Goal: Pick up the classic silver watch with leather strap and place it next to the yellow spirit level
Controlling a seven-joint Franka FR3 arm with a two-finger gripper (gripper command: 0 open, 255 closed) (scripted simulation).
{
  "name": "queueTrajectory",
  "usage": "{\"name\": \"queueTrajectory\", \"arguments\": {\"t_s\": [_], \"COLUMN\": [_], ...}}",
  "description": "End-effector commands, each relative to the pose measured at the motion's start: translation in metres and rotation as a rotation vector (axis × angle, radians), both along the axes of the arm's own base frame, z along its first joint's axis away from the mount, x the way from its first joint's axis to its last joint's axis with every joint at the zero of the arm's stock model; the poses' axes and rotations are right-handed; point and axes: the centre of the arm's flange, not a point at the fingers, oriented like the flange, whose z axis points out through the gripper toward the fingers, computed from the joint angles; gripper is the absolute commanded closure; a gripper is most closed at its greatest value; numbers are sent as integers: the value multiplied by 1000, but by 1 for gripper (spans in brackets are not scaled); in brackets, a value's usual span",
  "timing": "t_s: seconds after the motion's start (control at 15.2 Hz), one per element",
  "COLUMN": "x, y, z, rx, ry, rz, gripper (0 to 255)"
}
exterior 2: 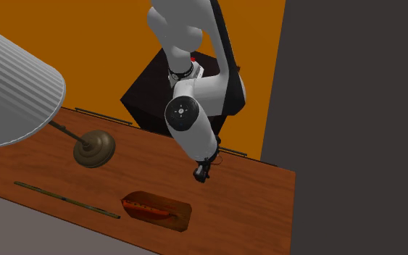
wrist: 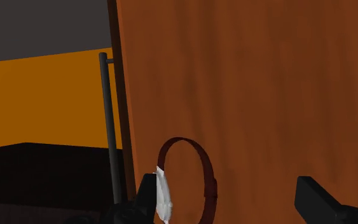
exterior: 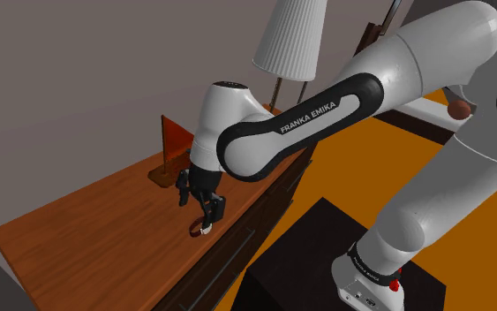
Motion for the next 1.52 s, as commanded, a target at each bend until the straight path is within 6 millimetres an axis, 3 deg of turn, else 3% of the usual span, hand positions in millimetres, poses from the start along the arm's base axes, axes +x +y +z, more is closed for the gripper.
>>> {"name": "queueTrajectory", "arguments": {"t_s": [0.0,0.53,0.59,1.19,1.45], "x": [0,0,0,0,0], "y": [4,4,4,4,4], "z": [-13,-13,-13,-13,8], "rx": [2,2,2,2,2], "ry": [-2,-2,-2,-2,-2], "rz": [-2,-2,-2,-2,-2], "gripper": [0,0,255,255,255]}}
